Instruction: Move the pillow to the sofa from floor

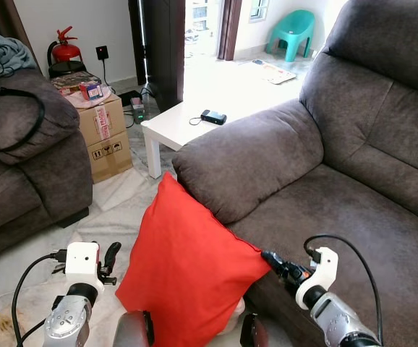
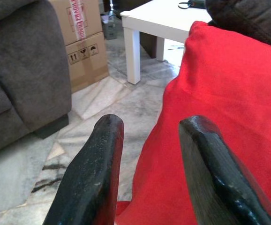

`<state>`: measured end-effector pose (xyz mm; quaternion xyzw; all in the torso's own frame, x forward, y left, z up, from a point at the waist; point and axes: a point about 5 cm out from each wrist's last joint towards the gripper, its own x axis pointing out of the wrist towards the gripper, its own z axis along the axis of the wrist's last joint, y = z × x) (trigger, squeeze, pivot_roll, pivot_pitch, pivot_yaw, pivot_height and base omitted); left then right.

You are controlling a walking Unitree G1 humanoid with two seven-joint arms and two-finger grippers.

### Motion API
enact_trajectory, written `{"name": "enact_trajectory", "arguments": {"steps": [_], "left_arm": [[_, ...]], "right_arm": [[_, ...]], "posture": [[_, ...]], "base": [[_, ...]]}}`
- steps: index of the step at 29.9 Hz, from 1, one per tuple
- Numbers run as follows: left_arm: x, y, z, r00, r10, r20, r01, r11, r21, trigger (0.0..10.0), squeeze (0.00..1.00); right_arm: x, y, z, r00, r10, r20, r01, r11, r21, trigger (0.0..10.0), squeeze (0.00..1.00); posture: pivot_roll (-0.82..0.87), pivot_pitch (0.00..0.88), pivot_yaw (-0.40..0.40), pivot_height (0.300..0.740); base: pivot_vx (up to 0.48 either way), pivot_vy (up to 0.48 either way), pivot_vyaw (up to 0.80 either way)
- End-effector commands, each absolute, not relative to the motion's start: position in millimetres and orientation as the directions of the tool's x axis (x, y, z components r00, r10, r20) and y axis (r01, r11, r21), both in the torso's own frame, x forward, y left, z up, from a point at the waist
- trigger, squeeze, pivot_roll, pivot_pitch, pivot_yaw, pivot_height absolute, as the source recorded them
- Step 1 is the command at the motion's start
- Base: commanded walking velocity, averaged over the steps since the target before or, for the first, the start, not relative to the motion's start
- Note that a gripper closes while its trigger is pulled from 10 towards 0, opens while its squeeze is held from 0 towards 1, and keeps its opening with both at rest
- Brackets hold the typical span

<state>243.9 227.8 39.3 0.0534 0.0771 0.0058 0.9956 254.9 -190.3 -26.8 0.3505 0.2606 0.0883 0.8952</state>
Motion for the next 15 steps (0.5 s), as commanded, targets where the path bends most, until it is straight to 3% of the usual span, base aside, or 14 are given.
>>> {"name": "enact_trajectory", "arguments": {"steps": [1,15], "left_arm": [[246.1,224.2,38.8,0.986,0.006,-0.165,0.010,0.995,0.099,10.0,0.00],[248.7,216.7,42.1,0.989,-0.016,-0.146,0.032,0.994,0.107,10.0,0.00]], "right_arm": [[255.5,-193.7,-25.1,0.864,0.324,-0.386,0.026,0.736,0.677,10.0,0.00],[258.8,-170.2,-25.1,0.875,0.342,-0.343,-0.004,0.714,0.700,10.0,0.00]], "posture": [[0.07,0.000,-0.088,0.593],[0.10,0.000,-0.104,0.593]], "base": [[0.000,0.000,0.00],[0.000,0.000,0.00]]}}
